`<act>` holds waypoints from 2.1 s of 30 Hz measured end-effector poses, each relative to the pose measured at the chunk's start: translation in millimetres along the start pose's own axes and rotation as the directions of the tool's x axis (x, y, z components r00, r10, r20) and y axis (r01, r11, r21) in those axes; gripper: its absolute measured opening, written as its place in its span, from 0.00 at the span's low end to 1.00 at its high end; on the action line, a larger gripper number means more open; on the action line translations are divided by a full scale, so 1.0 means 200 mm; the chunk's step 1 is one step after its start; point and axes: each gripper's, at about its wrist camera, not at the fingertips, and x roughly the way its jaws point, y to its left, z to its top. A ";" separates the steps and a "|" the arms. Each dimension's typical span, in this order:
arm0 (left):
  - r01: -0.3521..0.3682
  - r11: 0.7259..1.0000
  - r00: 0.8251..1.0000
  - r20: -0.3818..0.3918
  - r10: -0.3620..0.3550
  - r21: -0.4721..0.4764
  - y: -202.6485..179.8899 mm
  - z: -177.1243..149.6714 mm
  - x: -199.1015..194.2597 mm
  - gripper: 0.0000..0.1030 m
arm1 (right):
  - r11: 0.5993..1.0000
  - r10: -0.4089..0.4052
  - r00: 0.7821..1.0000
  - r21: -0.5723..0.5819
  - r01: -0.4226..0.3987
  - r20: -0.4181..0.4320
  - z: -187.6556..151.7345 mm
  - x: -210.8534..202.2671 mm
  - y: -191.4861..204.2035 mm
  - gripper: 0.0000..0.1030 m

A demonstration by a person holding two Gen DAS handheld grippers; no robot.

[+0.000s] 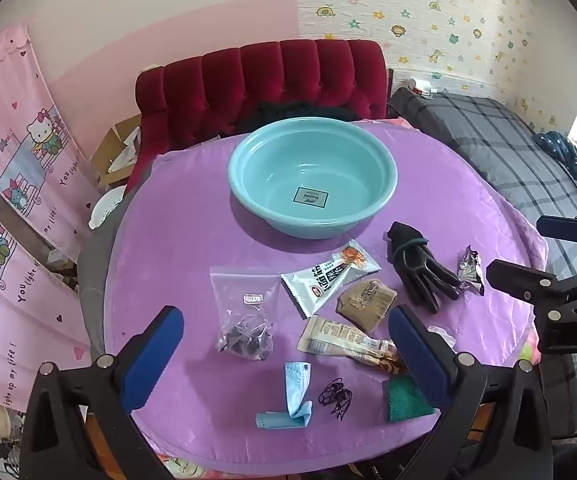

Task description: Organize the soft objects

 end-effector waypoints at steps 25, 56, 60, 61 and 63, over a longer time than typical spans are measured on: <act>0.027 0.999 0.999 0.021 -0.028 0.028 -0.02 0.00 -0.06 1.00 | 1.000 -0.010 0.999 0.015 0.010 0.033 -0.02 -0.06 0.01 1.00; 0.029 0.999 0.999 0.037 -0.030 0.031 0.01 0.01 -0.04 1.00 | 1.000 -0.001 1.000 0.020 0.001 0.027 -0.02 -0.04 0.03 1.00; 0.026 0.999 0.999 0.042 -0.027 0.031 0.02 0.00 -0.04 1.00 | 1.000 0.001 1.000 0.029 -0.002 0.029 -0.01 -0.04 0.03 1.00; 0.027 0.999 0.999 0.043 -0.029 0.030 0.02 0.00 -0.04 1.00 | 1.000 0.001 1.000 0.028 -0.002 0.026 -0.01 -0.03 0.03 1.00; 0.026 0.999 0.999 0.045 -0.027 0.030 0.02 0.00 -0.04 1.00 | 1.000 0.002 1.000 0.028 -0.003 0.023 -0.01 -0.03 0.03 1.00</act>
